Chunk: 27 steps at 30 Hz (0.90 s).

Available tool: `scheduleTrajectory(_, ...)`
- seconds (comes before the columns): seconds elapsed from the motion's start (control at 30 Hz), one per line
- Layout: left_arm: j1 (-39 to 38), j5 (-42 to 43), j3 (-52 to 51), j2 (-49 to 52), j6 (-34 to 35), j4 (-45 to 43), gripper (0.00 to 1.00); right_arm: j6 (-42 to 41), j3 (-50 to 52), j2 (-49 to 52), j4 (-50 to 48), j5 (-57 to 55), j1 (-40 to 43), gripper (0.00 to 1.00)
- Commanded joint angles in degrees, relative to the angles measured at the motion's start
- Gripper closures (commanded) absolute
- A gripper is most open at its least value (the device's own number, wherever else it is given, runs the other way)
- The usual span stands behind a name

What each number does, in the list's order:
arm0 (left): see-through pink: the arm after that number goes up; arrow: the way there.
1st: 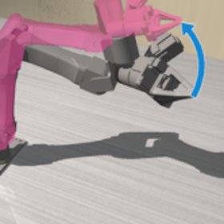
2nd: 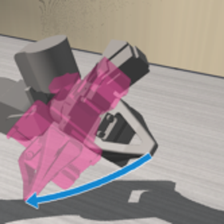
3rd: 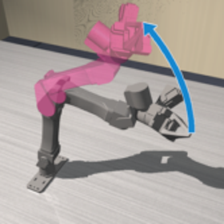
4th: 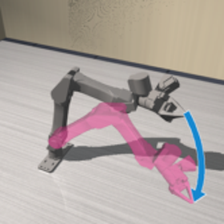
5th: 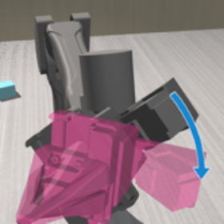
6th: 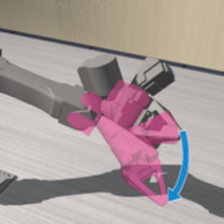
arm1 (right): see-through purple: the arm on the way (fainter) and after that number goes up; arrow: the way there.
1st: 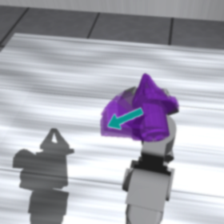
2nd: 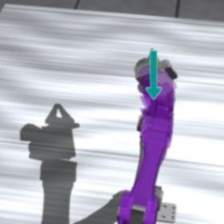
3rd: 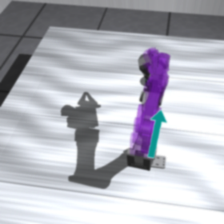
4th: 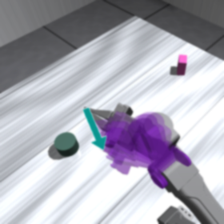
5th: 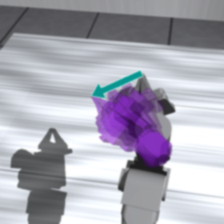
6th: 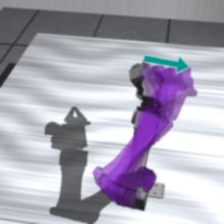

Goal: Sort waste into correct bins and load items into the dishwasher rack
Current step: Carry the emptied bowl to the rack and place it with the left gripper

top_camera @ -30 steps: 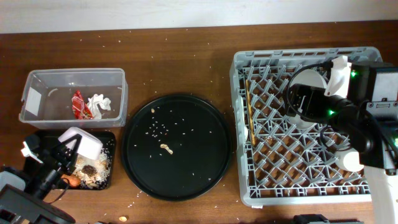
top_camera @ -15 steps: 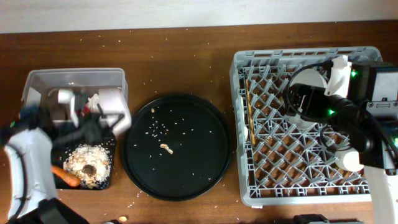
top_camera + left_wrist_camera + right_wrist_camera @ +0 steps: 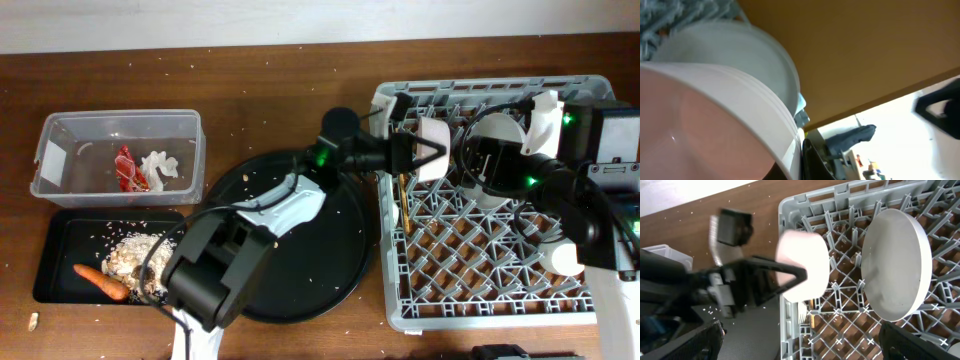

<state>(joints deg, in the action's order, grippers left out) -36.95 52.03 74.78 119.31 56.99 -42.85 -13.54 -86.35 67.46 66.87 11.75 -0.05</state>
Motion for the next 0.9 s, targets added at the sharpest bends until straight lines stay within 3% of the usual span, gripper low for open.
scheduleTrajectory(0.0, -0.7, 0.7, 0.4, 2.5, 3.0, -0.7, 0.92, -0.3, -0.5, -0.3, -0.2, 0.3, -0.3, 0.01)
scheduleTrajectory(0.07, -0.6, 0.7, 0.4, 2.5, 3.0, -0.6, 0.89, -0.3, -0.5, -0.3, -0.2, 0.3, -0.3, 0.01)
scheduleTrajectory(0.1, -0.6, 0.7, 0.4, 2.5, 3.1, -0.6, 0.81, -0.3, -0.5, -0.3, -0.2, 0.3, -0.3, 0.01)
scheduleTrajectory(0.17, 0.4, 1.1, 0.4, 2.5, 3.8, -0.7, 0.56, -0.3, -0.5, -0.3, -0.2, 0.3, -0.3, 0.01)
scheduleTrajectory(0.2, 1.3, 1.4, 0.4, 2.5, 3.8, -0.7, 0.5, -0.3, -0.5, -0.3, -0.2, 0.3, -0.3, 0.01)
scheduleTrajectory(0.27, 4.6, 4.8, 0.4, 2.5, 3.8, -1.5, 0.01, -0.3, -0.5, -0.3, -0.2, 0.3, -0.3, 0.01)
scheduleTrajectory(0.33, 9.6, 12.8, 0.4, 2.5, 3.8, -0.3, 0.01, -0.3, -0.5, -0.3, -0.2, 0.3, -0.3, 0.01)
scheduleTrajectory(0.5, 19.1, 13.4, 0.4, -1.0, 3.1, 5.4, 0.01, -0.3, -0.5, -0.3, -0.2, 0.3, -0.3, 0.01)
scheduleTrajectory(0.53, 21.8, 11.3, 0.5, -4.0, -0.7, 11.8, 0.01, -0.3, -0.5, -0.3, -0.2, 0.3, -0.3, 0.01)
scheduleTrajectory(0.57, 25.4, 2.9, 0.9, -11.0, -13.5, 32.0, 0.01, -0.3, -0.5, -0.3, -0.2, 0.3, -0.3, 0.01)
scheduleTrajectory(0.67, 32.2, -38.5, 14.3, -28.6, -45.0, 86.9, 0.01, -0.3, -0.5, -0.3, -0.2, 0.3, -0.3, 0.01)
scheduleTrajectory(0.77, 40.2, -54.4, 25.4, -37.9, -56.1, 109.1, 0.01, -0.3, -0.5, -0.3, -0.2, 0.3, -0.3, 0.01)
scheduleTrajectory(0.87, 42.1, -60.9, 25.4, -44.8, -58.1, 116.7, 0.01, -0.3, -0.5, -0.3, -0.2, 0.3, -0.3, 0.01)
